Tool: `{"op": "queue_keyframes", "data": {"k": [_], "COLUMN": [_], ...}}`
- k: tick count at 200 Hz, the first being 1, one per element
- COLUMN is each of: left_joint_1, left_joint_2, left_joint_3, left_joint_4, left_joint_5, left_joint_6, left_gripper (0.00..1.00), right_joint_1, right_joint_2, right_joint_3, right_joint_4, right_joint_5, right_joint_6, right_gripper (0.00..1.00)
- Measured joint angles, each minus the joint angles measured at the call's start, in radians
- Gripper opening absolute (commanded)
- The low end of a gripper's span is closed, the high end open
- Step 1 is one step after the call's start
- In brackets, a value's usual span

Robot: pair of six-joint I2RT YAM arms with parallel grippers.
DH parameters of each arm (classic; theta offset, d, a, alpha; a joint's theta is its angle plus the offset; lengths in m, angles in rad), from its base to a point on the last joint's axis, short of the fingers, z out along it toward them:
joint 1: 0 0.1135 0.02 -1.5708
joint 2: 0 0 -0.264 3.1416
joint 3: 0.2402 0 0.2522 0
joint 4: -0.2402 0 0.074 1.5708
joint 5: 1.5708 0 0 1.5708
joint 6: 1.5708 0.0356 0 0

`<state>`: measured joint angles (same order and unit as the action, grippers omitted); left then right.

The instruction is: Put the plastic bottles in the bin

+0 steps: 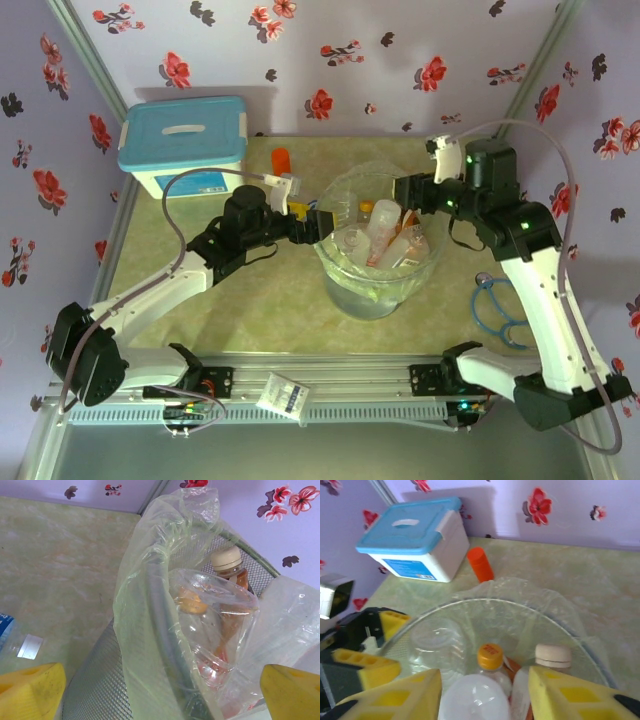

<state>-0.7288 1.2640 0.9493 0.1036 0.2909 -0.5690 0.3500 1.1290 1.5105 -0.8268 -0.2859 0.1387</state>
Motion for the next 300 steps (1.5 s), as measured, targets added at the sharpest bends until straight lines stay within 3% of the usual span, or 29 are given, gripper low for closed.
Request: {"op": "queue_keyframes", "data": {"k": [53,98,197,256,300], "left_joint_1": [-0.001,-0.002,-0.002,0.032,0.129], "left_joint_2": [0.0,0.018,0.002,-0.126,-0.172], "left_joint_3": [0.0,0.006,0.011,0.017,-0.016], "left_joint_4": [0.001,0.009,-0.013,-0.114,-0.126], "left_joint_5": [-0.003,-0.003,-0.029,-0.168,-0.253], "left_joint_6": [0.0,-0.005,0.0,-0.005,-0.138], "left_gripper": [0.99,0.99,1.0,1.0,1.0], "right_joint_1": [0.09,0.111,0.121,0.093,0.073], "right_joint_2": [0.059,0.002,0.023,-0.018,-0.059], "right_joint_3": [-0.103,-0.289,-0.143,-0.152,-0.171], "right_joint_4": [0.02,0.188,0.113,0.126,0.133], "right_joint_5": [0.041,0.043,0.094,0.157,0.177], "right_joint_6": [0.019,0.111,0.069,0.067,0.072], "right_gripper": [0.38,0.37,0.62,0.65,0.66]}}
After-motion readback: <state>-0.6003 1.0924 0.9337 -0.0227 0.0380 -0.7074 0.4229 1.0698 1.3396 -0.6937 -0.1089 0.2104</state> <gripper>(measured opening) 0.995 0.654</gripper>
